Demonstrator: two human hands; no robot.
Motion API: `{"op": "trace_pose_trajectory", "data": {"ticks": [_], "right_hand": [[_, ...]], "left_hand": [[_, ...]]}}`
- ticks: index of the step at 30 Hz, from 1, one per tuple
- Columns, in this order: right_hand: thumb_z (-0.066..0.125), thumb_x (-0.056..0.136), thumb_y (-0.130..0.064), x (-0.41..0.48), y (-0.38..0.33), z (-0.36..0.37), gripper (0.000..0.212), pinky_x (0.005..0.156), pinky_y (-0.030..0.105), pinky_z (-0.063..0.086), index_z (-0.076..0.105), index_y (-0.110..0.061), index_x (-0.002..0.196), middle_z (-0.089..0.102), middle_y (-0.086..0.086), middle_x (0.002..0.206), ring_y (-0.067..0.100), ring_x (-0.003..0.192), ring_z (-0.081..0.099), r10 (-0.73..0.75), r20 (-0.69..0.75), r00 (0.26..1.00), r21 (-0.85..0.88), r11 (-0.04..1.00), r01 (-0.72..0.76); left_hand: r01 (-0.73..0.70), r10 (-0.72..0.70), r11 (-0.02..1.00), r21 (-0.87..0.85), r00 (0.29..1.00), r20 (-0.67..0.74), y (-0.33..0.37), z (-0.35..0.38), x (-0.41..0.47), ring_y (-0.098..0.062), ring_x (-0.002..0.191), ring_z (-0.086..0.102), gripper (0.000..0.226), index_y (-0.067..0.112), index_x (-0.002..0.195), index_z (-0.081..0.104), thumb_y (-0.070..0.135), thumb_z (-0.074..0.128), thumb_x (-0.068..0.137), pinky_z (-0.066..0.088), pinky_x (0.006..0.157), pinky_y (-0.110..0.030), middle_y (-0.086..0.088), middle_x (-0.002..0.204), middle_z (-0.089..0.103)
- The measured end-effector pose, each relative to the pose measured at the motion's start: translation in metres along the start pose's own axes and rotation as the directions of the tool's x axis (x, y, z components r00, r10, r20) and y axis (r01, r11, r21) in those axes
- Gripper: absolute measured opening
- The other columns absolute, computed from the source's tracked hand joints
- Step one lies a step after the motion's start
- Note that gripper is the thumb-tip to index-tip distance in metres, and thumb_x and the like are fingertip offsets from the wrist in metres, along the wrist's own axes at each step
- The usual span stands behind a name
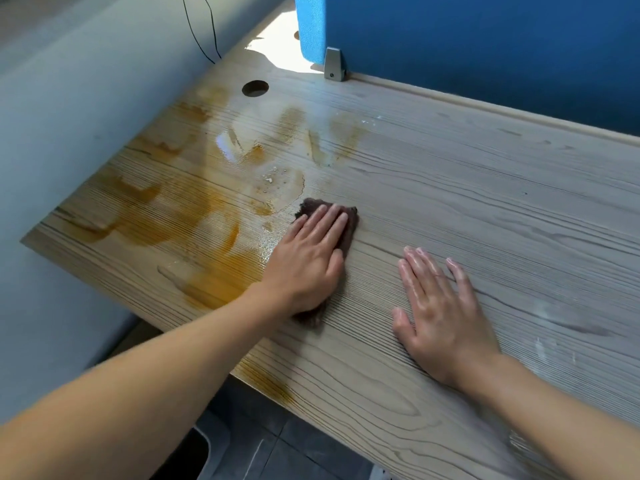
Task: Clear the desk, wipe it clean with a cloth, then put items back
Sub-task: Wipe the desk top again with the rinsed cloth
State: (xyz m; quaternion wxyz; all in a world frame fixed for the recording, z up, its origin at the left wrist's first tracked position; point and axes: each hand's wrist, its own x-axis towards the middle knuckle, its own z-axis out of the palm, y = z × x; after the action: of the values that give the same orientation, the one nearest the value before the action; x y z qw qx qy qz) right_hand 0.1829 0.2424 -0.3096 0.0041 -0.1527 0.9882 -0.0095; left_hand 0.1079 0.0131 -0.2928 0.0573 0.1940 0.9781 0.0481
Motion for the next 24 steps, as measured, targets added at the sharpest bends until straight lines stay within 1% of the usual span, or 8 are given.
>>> {"op": "trace_pose_trajectory", "data": {"ticks": [2, 8, 10, 12, 15, 18, 21, 24], "right_hand": [[0.030, 0.093, -0.047, 0.000, 0.001, 0.001, 0.073, 0.119, 0.055, 0.021, 0.035, -0.004, 0.151, 0.027, 0.011, 0.161, 0.022, 0.151, 0.022, 0.002, -0.002, 1.000, 0.001, 1.000, -0.002], [0.030, 0.091, -0.046, 0.001, -0.001, 0.001, 0.073, 0.118, 0.056, 0.023, 0.038, -0.003, 0.150, 0.029, 0.011, 0.161, 0.023, 0.150, 0.024, -0.001, -0.003, 1.000, 0.012, 1.000, 0.001], [0.029, 0.092, -0.046, 0.002, 0.001, 0.002, 0.073, 0.119, 0.056, 0.022, 0.037, -0.003, 0.151, 0.028, 0.011, 0.161, 0.022, 0.150, 0.023, -0.003, -0.008, 1.000, 0.011, 1.000, 0.003], [0.028, 0.093, -0.047, 0.001, 0.001, 0.001, 0.073, 0.120, 0.055, 0.019, 0.033, -0.004, 0.152, 0.025, 0.009, 0.162, 0.021, 0.151, 0.019, -0.002, 0.000, 1.000, 0.005, 1.000, 0.002], [0.026, 0.093, -0.047, 0.001, 0.001, 0.003, 0.073, 0.121, 0.054, 0.017, 0.032, -0.005, 0.153, 0.024, 0.008, 0.163, 0.020, 0.152, 0.017, 0.008, -0.001, 1.000, 0.006, 1.000, -0.008], [0.028, 0.092, -0.046, 0.001, 0.001, 0.002, 0.073, 0.120, 0.054, 0.018, 0.035, -0.004, 0.151, 0.027, 0.010, 0.161, 0.021, 0.151, 0.022, 0.006, -0.005, 1.000, 0.007, 1.000, -0.005], [0.028, 0.092, -0.047, 0.001, 0.000, 0.002, 0.073, 0.119, 0.054, 0.020, 0.037, -0.003, 0.151, 0.029, 0.011, 0.161, 0.022, 0.150, 0.024, 0.000, -0.007, 1.000, -0.007, 1.000, 0.000], [0.023, 0.093, -0.047, 0.002, 0.000, 0.002, 0.074, 0.121, 0.053, 0.016, 0.031, -0.005, 0.153, 0.023, 0.009, 0.163, 0.020, 0.152, 0.017, -0.003, -0.004, 1.000, -0.001, 1.000, 0.003]], "left_hand": [[0.054, -0.054, 0.999, 0.005, 0.999, -0.001, 0.012, 0.004, -0.008, -0.012, 0.152, -0.014, 0.068, 0.020, 0.159, -0.002, 0.050, 0.003, 0.098, 0.001, 0.125, -0.040, 0.000, 0.167, -0.007], [-0.432, 0.435, 0.900, -0.047, 0.897, 0.078, 0.024, 0.006, -0.089, -0.011, 0.153, -0.009, 0.063, 0.018, 0.160, 0.005, 0.042, 0.022, 0.104, -0.002, 0.125, -0.035, 0.002, 0.167, -0.001], [-0.341, 0.342, 0.939, -0.035, 0.938, 0.060, 0.013, 0.005, -0.066, -0.008, 0.153, -0.007, 0.063, 0.022, 0.160, 0.006, 0.042, 0.019, 0.102, 0.001, 0.125, -0.036, 0.004, 0.167, 0.001], [-0.089, 0.090, 0.996, -0.029, 0.996, 0.021, 0.000, 0.000, -0.033, -0.007, 0.151, -0.012, 0.064, 0.023, 0.160, 0.000, 0.045, 0.011, 0.100, 0.000, 0.125, -0.036, 0.005, 0.167, -0.003], [0.149, -0.149, 0.989, -0.021, 0.989, -0.008, 0.002, 0.003, -0.018, -0.009, 0.150, -0.018, 0.065, 0.020, 0.158, -0.006, 0.047, 0.006, 0.101, -0.006, 0.124, -0.035, 0.001, 0.166, -0.011], [-0.061, 0.061, 0.998, -0.012, 0.998, 0.007, 0.030, 0.007, -0.070, -0.013, 0.151, -0.018, 0.066, 0.017, 0.159, -0.003, 0.048, 0.011, 0.102, -0.003, 0.124, -0.038, -0.001, 0.166, -0.010], [-0.361, 0.364, 0.931, -0.045, 0.928, 0.085, 0.036, 0.005, -0.115, -0.010, 0.152, -0.013, 0.063, 0.018, 0.159, 0.000, 0.044, 0.018, 0.105, -0.005, 0.124, -0.035, 0.001, 0.166, -0.006], [-0.309, 0.311, 0.950, -0.028, 0.949, 0.062, 0.010, 0.005, -0.085, -0.008, 0.152, -0.007, 0.063, 0.022, 0.160, 0.007, 0.043, 0.018, 0.102, -0.001, 0.125, -0.034, 0.004, 0.166, 0.002]]}}
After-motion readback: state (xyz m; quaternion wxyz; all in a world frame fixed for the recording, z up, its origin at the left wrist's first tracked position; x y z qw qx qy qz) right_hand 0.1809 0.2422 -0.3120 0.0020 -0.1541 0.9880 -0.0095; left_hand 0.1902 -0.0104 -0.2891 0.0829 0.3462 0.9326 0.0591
